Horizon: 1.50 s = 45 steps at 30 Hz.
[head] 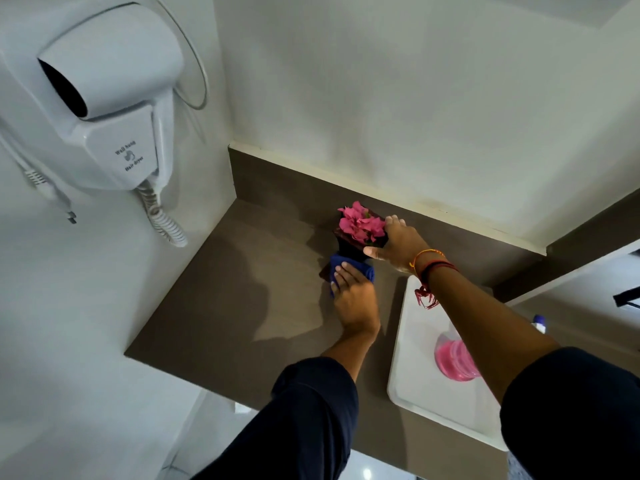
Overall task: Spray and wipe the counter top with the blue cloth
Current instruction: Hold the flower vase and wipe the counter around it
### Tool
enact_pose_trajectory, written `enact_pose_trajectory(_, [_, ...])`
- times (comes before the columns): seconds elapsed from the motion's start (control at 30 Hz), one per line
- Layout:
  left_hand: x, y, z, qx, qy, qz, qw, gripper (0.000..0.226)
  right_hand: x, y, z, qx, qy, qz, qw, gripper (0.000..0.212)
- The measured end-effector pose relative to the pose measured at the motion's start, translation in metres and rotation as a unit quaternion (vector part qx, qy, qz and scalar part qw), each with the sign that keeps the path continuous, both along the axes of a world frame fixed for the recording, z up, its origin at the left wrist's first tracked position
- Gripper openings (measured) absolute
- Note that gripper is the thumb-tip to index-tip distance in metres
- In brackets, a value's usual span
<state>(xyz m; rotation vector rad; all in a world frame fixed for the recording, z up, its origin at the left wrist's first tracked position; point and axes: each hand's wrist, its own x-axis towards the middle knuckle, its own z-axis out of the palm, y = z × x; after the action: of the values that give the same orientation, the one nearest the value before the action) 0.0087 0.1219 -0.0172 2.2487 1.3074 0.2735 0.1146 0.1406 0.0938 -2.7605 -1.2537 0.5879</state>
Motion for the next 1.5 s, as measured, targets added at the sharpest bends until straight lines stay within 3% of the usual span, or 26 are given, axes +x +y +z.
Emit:
enact_pose_trajectory(0.13, [-0.013, 0.008, -0.017, 0.007, 0.060, -0.071, 0.996, 0.050, 0.003, 0.001, -0.002, -0.007, 0.001, 0.004, 1.000, 0.098])
enact_pose_trajectory(0.23, [-0.028, 0.020, -0.027, 0.023, 0.059, -0.117, 0.991, 0.045, 0.002, -0.002, -0.002, -0.007, 0.010, -0.002, 1.000, 0.099])
enact_pose_trajectory(0.3, [-0.037, 0.029, -0.025, 0.023, 0.038, -0.111, 0.993, 0.043, 0.001, -0.003, 0.000, -0.007, 0.014, -0.004, 1.000, 0.100])
enact_pose_trajectory(0.43, [-0.032, 0.042, 0.013, -0.015, 0.043, 0.029, 0.999, 0.054, -0.001, -0.004, 0.006, -0.003, 0.019, -0.005, 1.000, 0.101])
enact_pose_trajectory(0.53, [-0.011, 0.036, 0.016, -0.015, 0.049, 0.000, 0.999, 0.045, -0.001, -0.004, 0.005, 0.010, 0.017, 0.002, 1.000, 0.100])
enact_pose_trajectory(0.67, [0.002, 0.020, -0.009, -0.079, 0.135, -0.034, 0.987, 0.043, 0.002, -0.003, 0.001, 0.011, 0.014, 0.012, 1.000, 0.098])
enact_pose_trajectory(0.8, [0.003, 0.006, -0.042, 0.037, 0.231, -0.056, 0.971, 0.040, 0.008, -0.004, -0.004, 0.011, 0.010, 0.022, 1.000, 0.095])
enact_pose_trajectory(0.9, [-0.003, -0.001, -0.063, 0.151, 0.268, -0.172, 0.936, 0.050, 0.011, -0.005, -0.006, 0.007, 0.010, 0.019, 1.000, 0.096])
enact_pose_trajectory(1.1, [-0.029, 0.023, -0.048, 0.207, 0.310, -0.354, 0.858, 0.041, 0.005, -0.002, -0.001, -0.016, 0.020, 0.007, 1.000, 0.096])
enact_pose_trajectory(1.17, [-0.044, 0.038, -0.035, 0.169, 0.273, -0.330, 0.888, 0.028, 0.002, -0.004, 0.003, -0.016, 0.025, 0.004, 1.000, 0.097])
enact_pose_trajectory(1.23, [-0.058, 0.056, -0.018, 0.146, 0.215, -0.183, 0.948, 0.019, 0.000, -0.005, 0.006, -0.016, 0.026, 0.006, 1.000, 0.097])
enact_pose_trajectory(1.3, [-0.062, 0.072, -0.007, 0.114, 0.130, -0.026, 0.985, 0.033, 0.000, -0.004, 0.007, -0.018, 0.023, 0.004, 1.000, 0.097])
enact_pose_trajectory(1.33, [-0.059, 0.078, -0.008, 0.069, 0.087, -0.002, 0.994, 0.046, 0.001, -0.003, 0.008, -0.018, 0.020, 0.004, 1.000, 0.097])
enact_pose_trajectory(1.4, [-0.047, 0.081, -0.011, 0.029, 0.024, -0.036, 0.999, 0.061, 0.002, -0.001, 0.008, -0.016, 0.018, 0.005, 1.000, 0.098])
enact_pose_trajectory(1.5, [-0.033, 0.064, -0.029, 0.053, 0.089, -0.107, 0.989, 0.055, 0.004, -0.001, 0.004, -0.014, 0.012, 0.012, 1.000, 0.099])
